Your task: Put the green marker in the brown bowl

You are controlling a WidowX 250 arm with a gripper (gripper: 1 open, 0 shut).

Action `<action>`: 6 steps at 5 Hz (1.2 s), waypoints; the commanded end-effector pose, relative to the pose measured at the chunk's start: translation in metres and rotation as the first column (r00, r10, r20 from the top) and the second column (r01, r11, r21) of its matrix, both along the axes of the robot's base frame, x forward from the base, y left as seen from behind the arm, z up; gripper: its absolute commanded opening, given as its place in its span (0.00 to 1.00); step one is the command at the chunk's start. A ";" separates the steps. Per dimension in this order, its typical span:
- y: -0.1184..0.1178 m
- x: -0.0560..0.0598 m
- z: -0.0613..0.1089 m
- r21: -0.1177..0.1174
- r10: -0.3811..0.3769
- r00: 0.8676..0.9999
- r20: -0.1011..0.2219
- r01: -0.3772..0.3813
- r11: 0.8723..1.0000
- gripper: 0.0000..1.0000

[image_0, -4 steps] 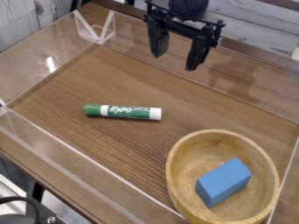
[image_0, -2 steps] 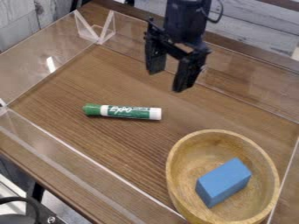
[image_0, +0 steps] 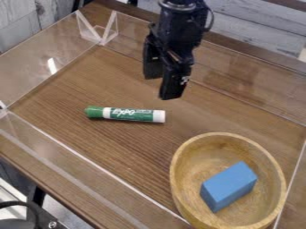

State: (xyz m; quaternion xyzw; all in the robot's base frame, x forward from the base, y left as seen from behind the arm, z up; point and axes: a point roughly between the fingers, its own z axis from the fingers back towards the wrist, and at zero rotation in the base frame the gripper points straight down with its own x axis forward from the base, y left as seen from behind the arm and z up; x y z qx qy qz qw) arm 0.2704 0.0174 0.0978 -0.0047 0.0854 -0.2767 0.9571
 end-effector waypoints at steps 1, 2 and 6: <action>0.008 0.001 0.016 0.009 -0.102 0.993 0.066 0.102 0.995 1.00; 0.013 -0.002 0.013 0.011 -0.192 0.979 0.060 0.192 0.981 1.00; 0.037 -0.013 -0.003 -0.001 -0.354 0.934 0.052 0.355 0.935 1.00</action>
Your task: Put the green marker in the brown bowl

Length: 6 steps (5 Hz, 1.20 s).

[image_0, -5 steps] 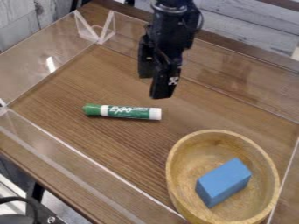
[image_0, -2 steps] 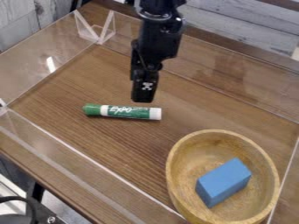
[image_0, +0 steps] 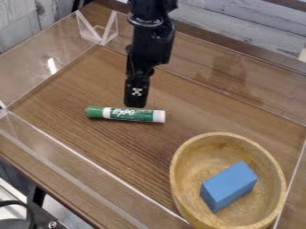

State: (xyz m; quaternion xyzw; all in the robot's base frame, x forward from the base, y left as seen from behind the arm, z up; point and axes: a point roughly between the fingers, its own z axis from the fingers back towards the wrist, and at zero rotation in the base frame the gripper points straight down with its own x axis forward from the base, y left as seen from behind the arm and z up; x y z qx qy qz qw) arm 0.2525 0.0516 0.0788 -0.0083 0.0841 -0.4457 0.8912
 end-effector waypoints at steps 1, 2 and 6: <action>0.009 0.002 0.011 0.009 -0.010 0.998 0.065 0.009 1.000 1.00; 0.014 -0.001 0.006 0.000 -0.007 0.998 0.068 0.007 1.000 1.00; 0.027 -0.007 -0.021 -0.022 0.010 0.995 0.095 -0.008 1.000 1.00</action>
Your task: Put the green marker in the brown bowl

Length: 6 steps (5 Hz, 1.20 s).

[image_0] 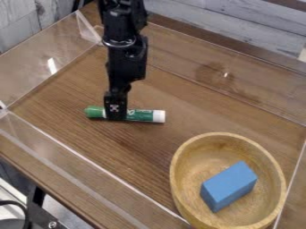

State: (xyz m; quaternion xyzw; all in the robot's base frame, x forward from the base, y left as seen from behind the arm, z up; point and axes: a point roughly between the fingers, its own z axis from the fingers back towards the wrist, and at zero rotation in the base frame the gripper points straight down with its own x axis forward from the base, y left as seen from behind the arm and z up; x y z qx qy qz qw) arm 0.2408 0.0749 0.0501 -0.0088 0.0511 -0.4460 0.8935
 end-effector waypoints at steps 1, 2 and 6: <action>0.005 0.004 0.003 0.002 0.012 0.999 0.046 -0.012 1.000 1.00; 0.005 0.003 0.001 -0.007 0.020 0.998 0.057 -0.020 1.000 1.00; 0.002 0.004 -0.002 -0.029 0.028 0.996 0.086 -0.026 0.999 0.00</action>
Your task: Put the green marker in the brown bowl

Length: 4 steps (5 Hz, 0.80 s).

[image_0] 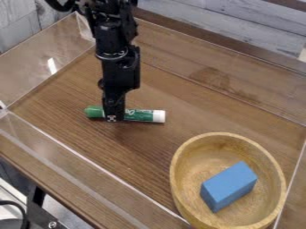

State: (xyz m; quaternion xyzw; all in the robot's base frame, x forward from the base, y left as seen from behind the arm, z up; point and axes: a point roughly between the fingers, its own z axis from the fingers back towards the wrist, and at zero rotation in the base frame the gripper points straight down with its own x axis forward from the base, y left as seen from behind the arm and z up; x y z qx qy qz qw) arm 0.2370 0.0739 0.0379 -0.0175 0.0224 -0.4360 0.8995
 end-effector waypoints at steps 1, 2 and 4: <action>0.003 0.010 0.018 0.013 0.010 0.999 0.044 -0.011 1.000 0.00; 0.002 0.013 0.026 0.014 0.020 0.999 0.046 -0.021 1.000 0.00; 0.000 0.017 0.033 0.012 0.003 0.999 0.050 -0.004 1.000 0.00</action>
